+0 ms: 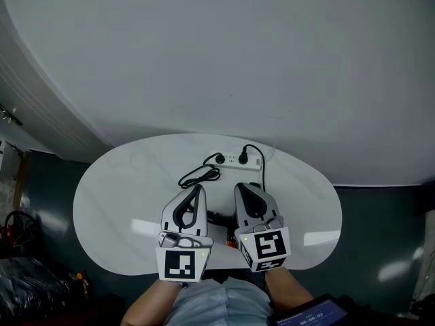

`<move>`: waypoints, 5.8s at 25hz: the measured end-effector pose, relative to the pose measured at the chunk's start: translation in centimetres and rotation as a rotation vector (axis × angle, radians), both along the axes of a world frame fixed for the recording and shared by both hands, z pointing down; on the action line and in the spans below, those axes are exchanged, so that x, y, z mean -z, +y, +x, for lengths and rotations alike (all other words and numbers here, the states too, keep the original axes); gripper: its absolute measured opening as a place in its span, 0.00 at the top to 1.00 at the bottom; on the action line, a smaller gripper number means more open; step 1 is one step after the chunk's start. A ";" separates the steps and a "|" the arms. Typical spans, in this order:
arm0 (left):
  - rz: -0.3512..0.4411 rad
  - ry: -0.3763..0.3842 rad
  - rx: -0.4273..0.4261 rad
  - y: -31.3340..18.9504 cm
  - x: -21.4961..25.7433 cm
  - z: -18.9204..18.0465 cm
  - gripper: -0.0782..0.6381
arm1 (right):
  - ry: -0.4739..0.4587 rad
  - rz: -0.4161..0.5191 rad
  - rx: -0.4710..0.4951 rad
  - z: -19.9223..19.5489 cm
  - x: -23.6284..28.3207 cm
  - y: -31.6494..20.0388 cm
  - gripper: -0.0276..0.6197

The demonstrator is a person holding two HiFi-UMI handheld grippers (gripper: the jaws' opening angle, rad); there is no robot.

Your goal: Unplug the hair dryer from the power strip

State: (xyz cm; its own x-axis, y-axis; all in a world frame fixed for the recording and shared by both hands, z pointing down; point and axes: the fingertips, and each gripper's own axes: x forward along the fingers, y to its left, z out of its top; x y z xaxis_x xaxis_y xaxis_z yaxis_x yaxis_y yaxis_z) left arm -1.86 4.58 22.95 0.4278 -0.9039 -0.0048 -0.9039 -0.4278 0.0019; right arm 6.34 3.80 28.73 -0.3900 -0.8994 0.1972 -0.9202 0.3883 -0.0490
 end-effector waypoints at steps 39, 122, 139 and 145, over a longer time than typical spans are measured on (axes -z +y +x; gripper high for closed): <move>-0.188 0.049 -0.097 -12.6 -8.8 -2.8 0.89 | 0.049 -0.125 -0.143 0.7 -6.7 -11.5 0.95; -0.524 -0.361 -0.558 -14.0 -24.5 3.1 0.89 | 0.049 -0.354 -0.024 -3.3 -17.0 -13.7 0.81; -0.539 -0.318 -0.572 -14.1 -24.5 3.3 0.89 | 0.029 -0.371 -0.042 -2.9 -17.5 -13.9 0.83; -0.540 -0.315 -0.575 -13.9 -24.5 3.4 0.89 | 0.122 -0.352 -0.026 -3.0 -17.4 -14.0 0.82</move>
